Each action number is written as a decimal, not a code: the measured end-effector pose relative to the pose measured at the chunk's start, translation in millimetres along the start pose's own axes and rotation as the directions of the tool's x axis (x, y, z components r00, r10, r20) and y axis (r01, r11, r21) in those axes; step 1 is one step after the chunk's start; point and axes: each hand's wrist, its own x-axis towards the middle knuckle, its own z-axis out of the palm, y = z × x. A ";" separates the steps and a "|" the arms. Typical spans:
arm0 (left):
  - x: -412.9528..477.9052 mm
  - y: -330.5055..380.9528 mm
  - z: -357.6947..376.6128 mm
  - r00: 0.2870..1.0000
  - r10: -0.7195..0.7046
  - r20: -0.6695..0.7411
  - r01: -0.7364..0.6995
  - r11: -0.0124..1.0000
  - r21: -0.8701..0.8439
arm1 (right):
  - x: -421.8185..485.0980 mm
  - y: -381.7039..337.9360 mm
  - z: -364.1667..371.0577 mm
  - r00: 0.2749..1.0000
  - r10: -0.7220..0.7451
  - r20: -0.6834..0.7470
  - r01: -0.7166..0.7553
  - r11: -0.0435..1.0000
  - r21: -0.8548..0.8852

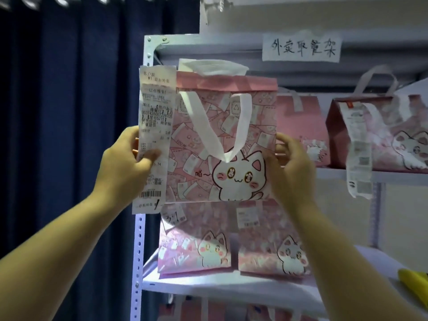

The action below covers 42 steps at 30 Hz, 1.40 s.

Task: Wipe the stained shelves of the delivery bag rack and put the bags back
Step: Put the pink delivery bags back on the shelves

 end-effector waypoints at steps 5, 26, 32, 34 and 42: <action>52.6 -17.0 8.3 0.996 0.061 -0.060 -0.061 0.998 0.005 | 42.5 9.5 38.8 0.997 -0.030 -0.072 0.035 0.998 0.061; 157.8 -129.1 76.3 0.998 0.051 -0.037 -0.047 0.995 0.093 | 86.1 77.8 145.6 0.998 0.029 0.054 -0.010 0.947 -0.320; 153.4 -150.4 87.8 0.986 0.166 0.023 -0.167 0.967 0.190 | 77.3 79.0 156.6 0.993 0.033 0.114 0.017 0.908 -0.418; 150.9 -155.0 90.4 0.984 0.172 0.046 -0.178 0.962 0.209 | 72.9 78.5 159.1 0.991 0.030 0.133 0.031 0.902 -0.431; 142.5 -156.8 98.2 0.975 0.114 0.193 -0.173 0.930 0.326 | 67.2 79.1 162.8 0.985 0.084 0.151 0.016 0.826 -0.563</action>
